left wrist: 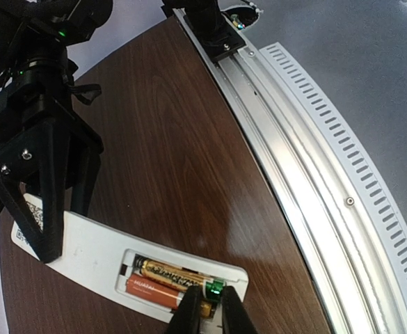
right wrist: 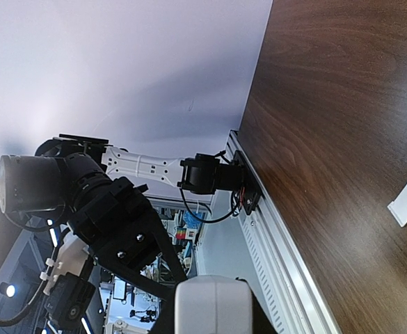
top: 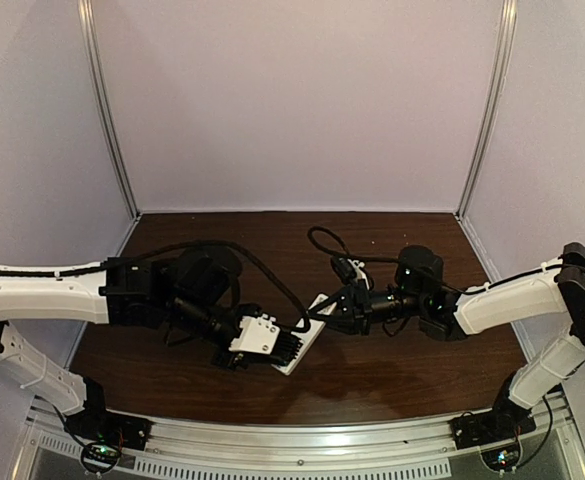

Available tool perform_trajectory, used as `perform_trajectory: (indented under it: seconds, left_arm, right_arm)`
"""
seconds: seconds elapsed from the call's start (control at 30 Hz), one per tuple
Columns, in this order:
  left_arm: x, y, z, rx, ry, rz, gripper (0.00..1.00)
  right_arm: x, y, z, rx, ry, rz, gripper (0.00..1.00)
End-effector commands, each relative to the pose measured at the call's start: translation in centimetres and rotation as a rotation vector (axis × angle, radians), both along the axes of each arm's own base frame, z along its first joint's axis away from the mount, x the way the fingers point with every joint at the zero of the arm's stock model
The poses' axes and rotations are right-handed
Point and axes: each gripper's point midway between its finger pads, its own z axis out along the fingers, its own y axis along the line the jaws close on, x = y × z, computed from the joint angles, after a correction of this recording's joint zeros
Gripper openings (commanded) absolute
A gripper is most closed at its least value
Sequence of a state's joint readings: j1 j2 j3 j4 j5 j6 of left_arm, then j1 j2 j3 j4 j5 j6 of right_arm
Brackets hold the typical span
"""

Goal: Load the batteries into the remote control
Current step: Load the battery into the battery compartment.

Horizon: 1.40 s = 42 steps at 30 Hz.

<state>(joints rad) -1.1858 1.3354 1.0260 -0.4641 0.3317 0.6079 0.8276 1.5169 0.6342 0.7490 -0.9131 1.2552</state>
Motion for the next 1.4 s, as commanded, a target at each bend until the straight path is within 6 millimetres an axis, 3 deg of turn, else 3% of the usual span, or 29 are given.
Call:
perform_trajectory:
  seconds: [0.0, 0.5, 0.93, 1.37]
  left_arm:
    - [0.7, -0.8, -0.2, 0.010, 0.002, 0.037, 0.11]
    - [2.3, -1.4, -2.5, 0.094, 0.008, 0.117, 0.08]
    - [2.4, -1.5, -4.2, 0.165, 0.017, 0.126, 0.08]
    - [5.9, -1.1, -4.0, 0.162, -0.028, 0.287, 0.10]
  right_arm:
    - [-0.1, 0.2, 1.5, 0.049, -0.038, 0.007, 0.00]
    - [-0.5, 0.2, 1.7, 0.071, -0.029, 0.012, 0.00]
    - [-0.6, 0.2, 2.1, 0.077, -0.045, 0.018, 0.00]
    - [-0.9, 0.0, 2.8, 0.053, -0.110, 0.026, 0.00]
